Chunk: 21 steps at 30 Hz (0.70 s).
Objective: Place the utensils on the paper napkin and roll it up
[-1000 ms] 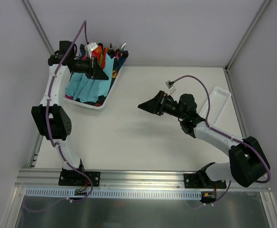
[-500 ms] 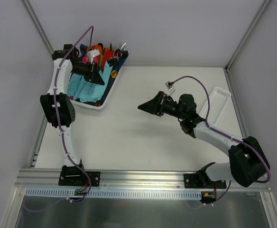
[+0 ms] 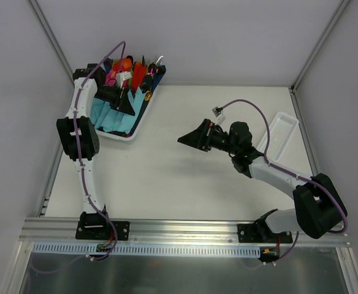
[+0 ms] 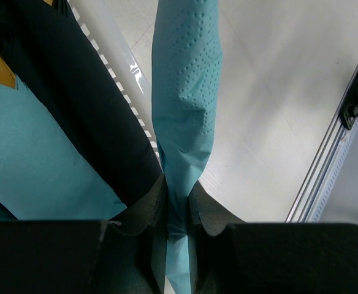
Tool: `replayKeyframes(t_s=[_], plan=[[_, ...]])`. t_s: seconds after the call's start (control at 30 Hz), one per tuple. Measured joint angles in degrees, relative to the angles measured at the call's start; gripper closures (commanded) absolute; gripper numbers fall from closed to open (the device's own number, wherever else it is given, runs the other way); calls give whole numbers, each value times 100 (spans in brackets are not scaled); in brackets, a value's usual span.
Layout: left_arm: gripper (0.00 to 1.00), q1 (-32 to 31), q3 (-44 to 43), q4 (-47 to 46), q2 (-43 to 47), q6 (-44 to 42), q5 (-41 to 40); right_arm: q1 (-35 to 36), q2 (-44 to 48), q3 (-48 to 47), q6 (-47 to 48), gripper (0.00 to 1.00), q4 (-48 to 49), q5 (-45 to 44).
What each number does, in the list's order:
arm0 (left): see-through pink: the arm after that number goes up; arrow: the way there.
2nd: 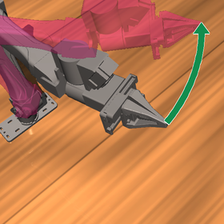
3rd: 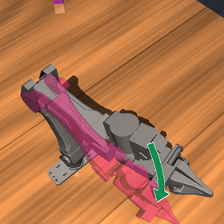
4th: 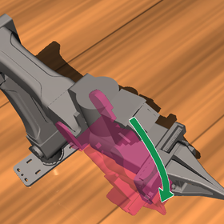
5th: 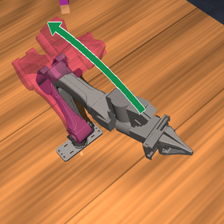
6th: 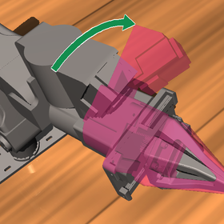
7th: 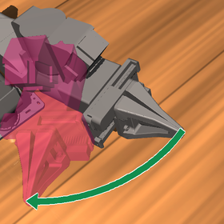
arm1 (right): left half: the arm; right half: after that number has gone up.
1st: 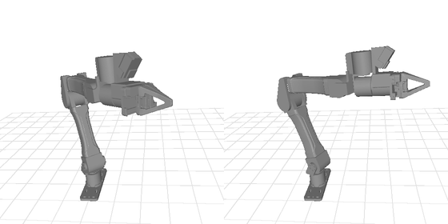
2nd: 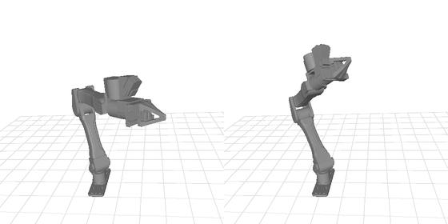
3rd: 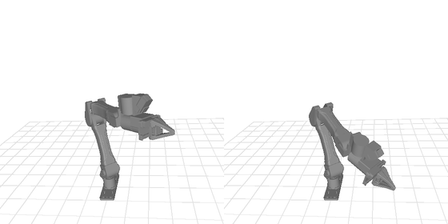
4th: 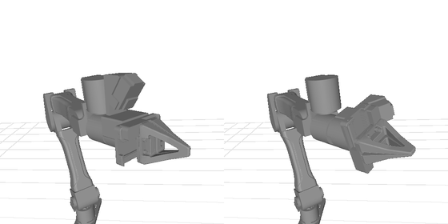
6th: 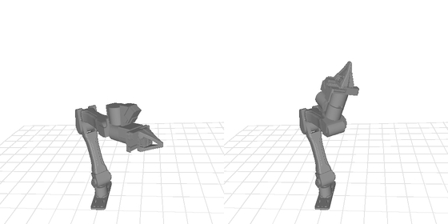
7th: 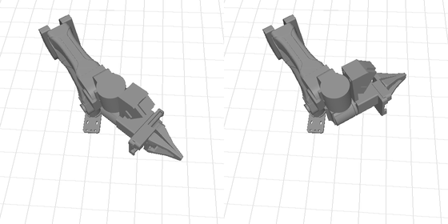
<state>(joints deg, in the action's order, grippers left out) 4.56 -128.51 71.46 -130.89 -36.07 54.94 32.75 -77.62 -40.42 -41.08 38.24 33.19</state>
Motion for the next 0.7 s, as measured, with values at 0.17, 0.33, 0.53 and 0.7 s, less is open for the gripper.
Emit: replayKeyframes(t_s=[0.17, 0.33, 0.53, 0.7], plan=[[100, -2, -17, 0, -146, 9, 9, 0, -94, 0, 0, 1, -4, 26], [100, 0, -46, -15, -238, 72, 59, 0, -166, 0, -2, 1, -4, 31], [100, 0, -101, -31, -369, 203, 190, 0, -319, 0, -7, 1, -7, 50], [100, 0, -122, -52, -411, 310, 205, 0, -417, 0, -20, 1, -9, 72]])
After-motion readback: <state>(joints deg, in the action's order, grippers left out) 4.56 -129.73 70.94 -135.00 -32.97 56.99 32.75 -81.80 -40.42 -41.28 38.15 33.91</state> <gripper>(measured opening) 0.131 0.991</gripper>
